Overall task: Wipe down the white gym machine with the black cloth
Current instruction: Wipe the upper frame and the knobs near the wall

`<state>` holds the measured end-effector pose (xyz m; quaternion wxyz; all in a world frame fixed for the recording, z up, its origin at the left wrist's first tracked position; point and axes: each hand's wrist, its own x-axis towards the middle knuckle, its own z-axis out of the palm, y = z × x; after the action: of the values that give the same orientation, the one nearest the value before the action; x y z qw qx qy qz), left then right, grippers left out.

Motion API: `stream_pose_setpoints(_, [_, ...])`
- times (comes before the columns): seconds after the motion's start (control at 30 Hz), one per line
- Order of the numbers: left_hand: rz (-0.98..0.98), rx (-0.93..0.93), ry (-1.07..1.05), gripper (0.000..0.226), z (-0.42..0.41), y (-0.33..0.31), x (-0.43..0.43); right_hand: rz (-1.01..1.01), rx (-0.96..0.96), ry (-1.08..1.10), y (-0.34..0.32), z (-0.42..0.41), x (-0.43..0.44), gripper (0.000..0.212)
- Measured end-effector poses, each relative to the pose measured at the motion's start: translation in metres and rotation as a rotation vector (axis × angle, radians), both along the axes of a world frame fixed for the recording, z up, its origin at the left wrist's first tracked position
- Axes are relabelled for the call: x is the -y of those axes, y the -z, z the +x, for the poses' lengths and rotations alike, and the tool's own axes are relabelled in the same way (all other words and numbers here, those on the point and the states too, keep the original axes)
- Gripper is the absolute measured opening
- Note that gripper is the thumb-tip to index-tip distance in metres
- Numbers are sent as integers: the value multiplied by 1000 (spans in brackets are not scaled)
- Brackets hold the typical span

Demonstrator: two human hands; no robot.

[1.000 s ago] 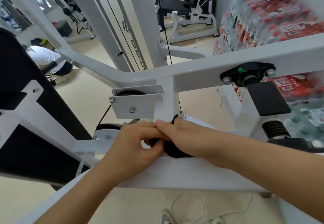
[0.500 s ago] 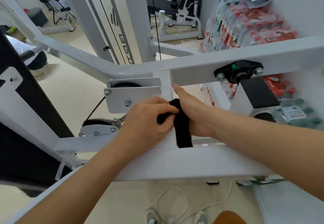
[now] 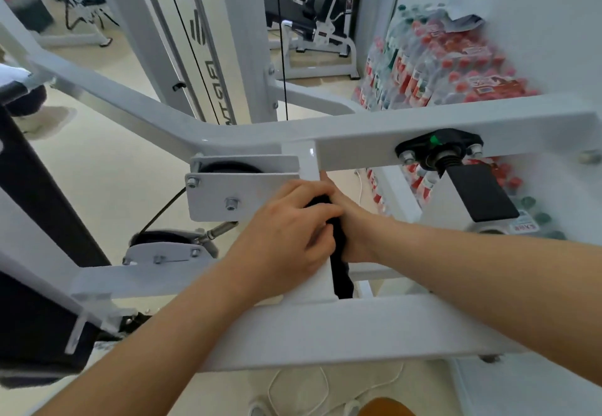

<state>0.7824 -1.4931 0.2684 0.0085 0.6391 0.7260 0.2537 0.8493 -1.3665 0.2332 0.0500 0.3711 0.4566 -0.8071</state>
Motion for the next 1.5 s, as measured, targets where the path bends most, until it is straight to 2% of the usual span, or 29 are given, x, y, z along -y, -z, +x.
stream_pose_setpoints(0.07, [116, 41, -68, 32, -5, 3, 10, 21, -80, 3, -20, 0, 7, 68])
stream_pose_setpoints(0.1, [148, 87, -123, 30, -10, 4, 19, 108, -85, -18, -30, 0, 13, 70])
stream_pose_setpoints(0.17, [98, 153, -228, 27, -22, 4, 38, 439, -36, -107, -51, 5, 26, 68])
stream_pose_setpoints(0.23, [-104, 116, -318, 29, -34, 1, 57, 879, -20, -286, -68, 18, 39, 64])
stream_pose_setpoints(0.3, [-360, 22, -427, 32, -49, -4, 68, 1387, 17, -568, -74, 31, 52, 71])
stream_pose_setpoints(0.37, [-594, -111, -453, 38, -62, -9, 71, 1865, -20, -702, -72, 38, 61, 55])
stream_pose_setpoints(0.4, [-680, -132, -427, 41, -63, -11, 71, 1955, -32, -790, -71, 38, 63, 46])
stream_pose_setpoints(0.43, [-729, -65, -388, 39, -61, -12, 70, 1972, -23, -876, -71, 35, 64, 43])
stream_pose_setpoints(0.47, [-725, 113, -342, 34, -58, -13, 69, 1980, -15, -938, -69, 30, 63, 43])
stream_pose_setpoints(0.57, [-514, 1062, -343, 29, -38, -11, 51, 1997, 12, -1065, -70, 8, 60, 47])
stream_pose_setpoints(0.6, [-434, 1289, -377, 25, -32, -10, 43, 1962, 7, -1085, -71, 2, 57, 48])
stream_pose_setpoints(0.67, [-309, 1578, -416, 20, -23, -6, 29, 1876, -72, -1071, -72, -2, 50, 50])
stream_pose_setpoints(0.77, [-274, 1720, -348, 29, -16, 3, 16, 1778, -192, -947, -74, 16, 44, 43])
stream_pose_setpoints(0.87, [-307, 1760, -393, 34, -15, 9, 10, 1843, -238, -737, -88, 34, 43, 32])
stream_pose_setpoints(1.0, [-372, 1733, -508, 58, -22, 19, 0, 1771, -76, -951, -90, 31, 40, 52])
stream_pose_setpoints(1.03, [-394, 1716, -512, 60, -23, 20, -2, 1809, -67, -986, -87, 28, 42, 54])
stream_pose_setpoints(1.13, [-434, 1718, -446, 39, -22, 14, 6, 2005, -39, -1060, -87, 27, 54, 46])
stream_pose_setpoints(1.23, [-378, 1636, -439, 19, -23, 10, 22, 2060, -104, -1139, -99, 31, 56, 27])
stream_pose_setpoints(1.37, [-320, 1352, -378, 17, -34, -4, 40, 2025, -70, -1292, -108, 14, 60, 20])
stream_pose_setpoints(1.43, [-316, 1039, -384, 19, -50, -9, 49, 2026, -27, -1306, -108, -2, 69, 16])
stream_pose_setpoints(1.5, [-334, 613, -364, 31, -71, -7, 66, 2001, 21, -1344, -101, -21, 85, 28])
